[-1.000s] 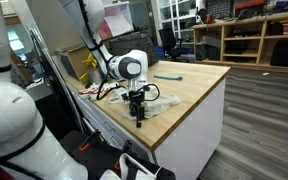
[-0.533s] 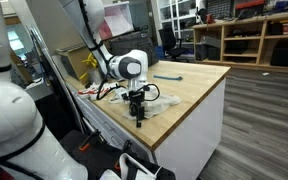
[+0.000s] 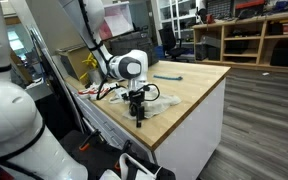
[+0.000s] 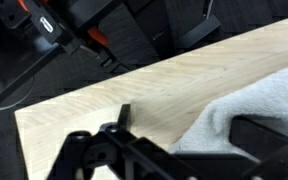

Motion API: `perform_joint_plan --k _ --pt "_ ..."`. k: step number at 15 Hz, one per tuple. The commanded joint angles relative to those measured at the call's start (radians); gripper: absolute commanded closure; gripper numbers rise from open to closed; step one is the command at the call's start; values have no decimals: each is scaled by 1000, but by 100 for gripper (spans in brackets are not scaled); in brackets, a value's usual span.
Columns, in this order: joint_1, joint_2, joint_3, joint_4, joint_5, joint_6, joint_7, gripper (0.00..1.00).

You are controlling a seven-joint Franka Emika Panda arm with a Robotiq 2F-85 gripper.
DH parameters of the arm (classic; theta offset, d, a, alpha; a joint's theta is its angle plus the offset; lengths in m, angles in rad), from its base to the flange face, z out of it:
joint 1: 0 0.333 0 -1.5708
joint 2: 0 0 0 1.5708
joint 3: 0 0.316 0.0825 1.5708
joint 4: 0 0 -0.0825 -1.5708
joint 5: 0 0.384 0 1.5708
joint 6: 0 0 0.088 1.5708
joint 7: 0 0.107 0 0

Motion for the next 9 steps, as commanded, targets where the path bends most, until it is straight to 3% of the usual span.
perform_joint_plan --k 1,9 --pt "-3 -9 -5 -4 9 2 -14 0" --pt "-57 -177 -58 -78 -5 12 -88 0"
